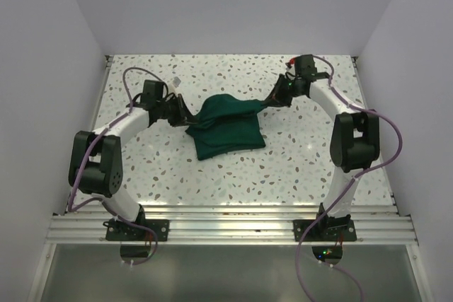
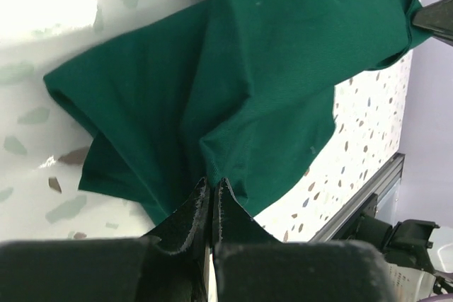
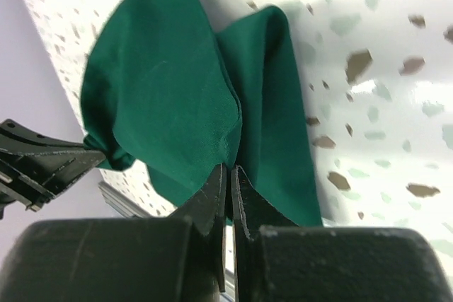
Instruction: Prepare the surgical pack
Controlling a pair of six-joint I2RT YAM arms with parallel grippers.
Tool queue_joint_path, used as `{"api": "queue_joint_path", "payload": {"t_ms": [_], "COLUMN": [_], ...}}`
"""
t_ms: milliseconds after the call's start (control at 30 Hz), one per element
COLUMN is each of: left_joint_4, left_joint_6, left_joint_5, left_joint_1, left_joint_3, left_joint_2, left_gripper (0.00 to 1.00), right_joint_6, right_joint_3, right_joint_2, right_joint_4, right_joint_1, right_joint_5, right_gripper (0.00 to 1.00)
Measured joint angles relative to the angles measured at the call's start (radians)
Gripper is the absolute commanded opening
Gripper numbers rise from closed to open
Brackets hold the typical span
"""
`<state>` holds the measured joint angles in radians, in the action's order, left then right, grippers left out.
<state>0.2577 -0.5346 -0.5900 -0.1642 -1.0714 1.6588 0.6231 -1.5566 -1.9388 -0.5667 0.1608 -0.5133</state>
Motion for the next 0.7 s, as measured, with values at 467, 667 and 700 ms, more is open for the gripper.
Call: {"api": "queue_joint_path", "payload": {"t_ms": [467,667,700], "left_joint_4": [0.021,0.054,0.060], "left_joint_6": [0.044,0.050,0.053], "left_joint_5": [0.050,0.095,0.101], "left_joint_1": [-0.001,0.000,0.000], "left_joint_3": [0.154,0.153,0.151], "left_joint_2": [-0.014,-0.030,-0.037], "left_gripper": [0.39,0.52,0.53], "right_joint_6": [-0.124,-0.194,-0.199], "right_joint_3": [0.106,0.061,0.041], "right_joint_2": [0.006,0.010,0.010], "right_joint_4": [-0.143,-0.158,-0.153], "right_joint_1": [0.000,0.000,0.001], "right_joint_5": [0.046,0.097,0.100], "right_gripper": [0.37,0.74,0.77]}}
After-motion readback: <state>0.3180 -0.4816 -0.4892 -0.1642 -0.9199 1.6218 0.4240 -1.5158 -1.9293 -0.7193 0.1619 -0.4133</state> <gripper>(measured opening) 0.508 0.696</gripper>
